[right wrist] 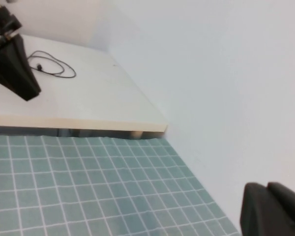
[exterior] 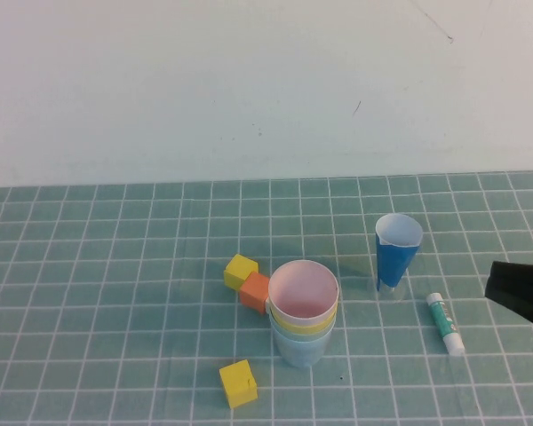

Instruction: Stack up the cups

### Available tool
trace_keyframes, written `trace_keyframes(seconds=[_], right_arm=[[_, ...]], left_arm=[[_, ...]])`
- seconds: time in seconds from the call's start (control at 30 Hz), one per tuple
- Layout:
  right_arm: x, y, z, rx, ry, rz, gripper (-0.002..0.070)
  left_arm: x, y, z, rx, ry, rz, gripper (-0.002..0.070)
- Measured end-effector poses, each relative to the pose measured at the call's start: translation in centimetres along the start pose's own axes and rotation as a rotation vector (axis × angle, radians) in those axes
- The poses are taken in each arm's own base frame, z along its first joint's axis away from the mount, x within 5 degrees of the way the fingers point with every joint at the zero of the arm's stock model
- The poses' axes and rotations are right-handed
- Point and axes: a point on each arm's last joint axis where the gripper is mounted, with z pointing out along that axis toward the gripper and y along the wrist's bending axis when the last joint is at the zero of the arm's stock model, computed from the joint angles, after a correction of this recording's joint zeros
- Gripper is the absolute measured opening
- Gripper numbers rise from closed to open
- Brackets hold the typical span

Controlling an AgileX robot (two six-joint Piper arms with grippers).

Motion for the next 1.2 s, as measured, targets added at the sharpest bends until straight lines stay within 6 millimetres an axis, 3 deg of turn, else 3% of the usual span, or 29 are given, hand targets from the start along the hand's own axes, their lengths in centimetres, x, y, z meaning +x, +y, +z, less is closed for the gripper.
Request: trace_keyframes(seconds=[0.4, 0.63, 0.93, 1.2], right_arm=[[1.4, 0.4, 0.2, 0.006, 0.036, 0.018, -0.0001], [4.0, 0.3, 0.1, 0.103, 0.12, -0.03, -0.0001], [3.6, 1.7, -3.4, 0.191, 0.035, -0.145, -0.0001], [8.3, 2.5, -4.5, 0.332, 0.156, -0.107, -0.0001]], left_arm=[[0.0, 0.0, 0.0, -0.001, 0.004, 0.0, -0.0001], [0.0, 0.0, 0.0, -0.001, 0.004, 0.0, -0.0001], [0.0, 0.0, 0.0, -0.001, 0.004, 0.0, -0.0001], [0.0, 0.0, 0.0, -0.001, 0.004, 0.0, -0.0002]])
